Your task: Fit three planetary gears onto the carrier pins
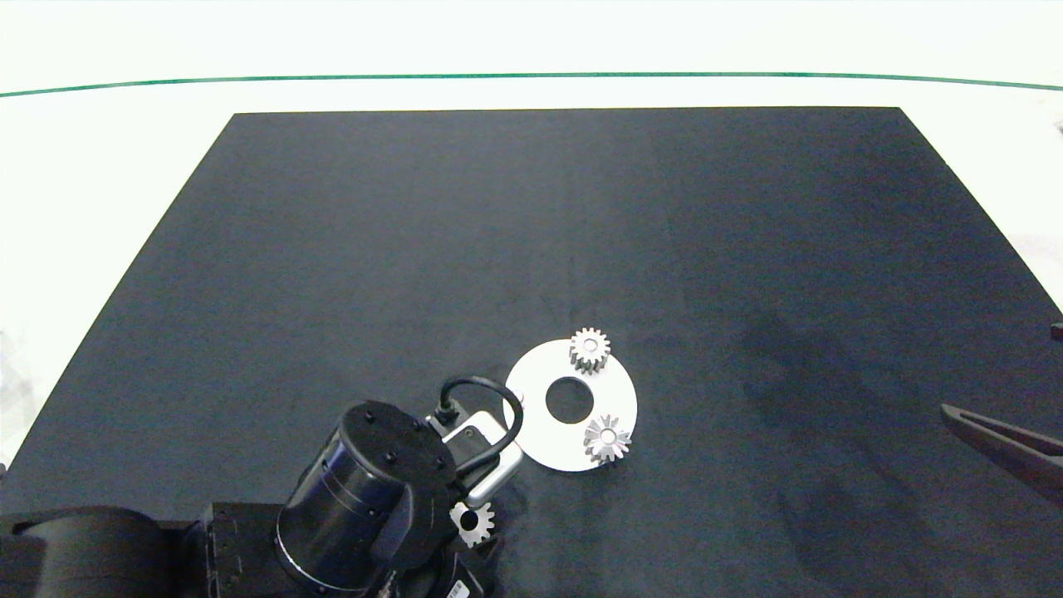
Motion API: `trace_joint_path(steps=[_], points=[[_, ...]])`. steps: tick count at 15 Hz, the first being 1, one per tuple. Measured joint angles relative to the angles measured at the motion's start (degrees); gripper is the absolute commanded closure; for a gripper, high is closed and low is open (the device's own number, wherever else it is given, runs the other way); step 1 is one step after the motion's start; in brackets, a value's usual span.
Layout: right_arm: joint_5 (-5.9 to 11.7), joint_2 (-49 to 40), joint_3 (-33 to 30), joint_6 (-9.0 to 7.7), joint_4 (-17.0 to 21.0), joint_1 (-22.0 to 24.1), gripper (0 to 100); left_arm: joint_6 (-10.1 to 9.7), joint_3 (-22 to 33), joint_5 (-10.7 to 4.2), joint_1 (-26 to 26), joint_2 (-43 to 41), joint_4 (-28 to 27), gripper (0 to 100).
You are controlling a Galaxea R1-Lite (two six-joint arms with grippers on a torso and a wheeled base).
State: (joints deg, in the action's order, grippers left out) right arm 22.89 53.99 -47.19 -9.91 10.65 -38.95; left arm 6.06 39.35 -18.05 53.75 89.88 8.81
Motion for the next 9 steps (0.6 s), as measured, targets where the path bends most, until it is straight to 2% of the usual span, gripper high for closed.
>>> trace_joint_path(steps=[2, 5, 7, 9], points=[[0.0, 0.0, 0.0, 0.0, 0.04, 0.01, 0, 0.09, 3.23, 0.0, -0.17, -0.91, -0.8, 78], [0.0, 0.02, 0.0, 0.07, 0.06, 0.06, 0, 0.06, 9.57, -0.02, -0.83, -1.51, -5.27, 78], [0.01, 0.06, 0.01, 0.07, 0.09, 0.06, 0, -0.44, 16.57, -0.07, -2.21, -0.66, -8.55, 78], [0.0, 0.11, 0.06, 0.07, 0.09, 0.04, 0, -1.43, 20.65, -0.1, -2.9, 1.07, -9.14, 78]])
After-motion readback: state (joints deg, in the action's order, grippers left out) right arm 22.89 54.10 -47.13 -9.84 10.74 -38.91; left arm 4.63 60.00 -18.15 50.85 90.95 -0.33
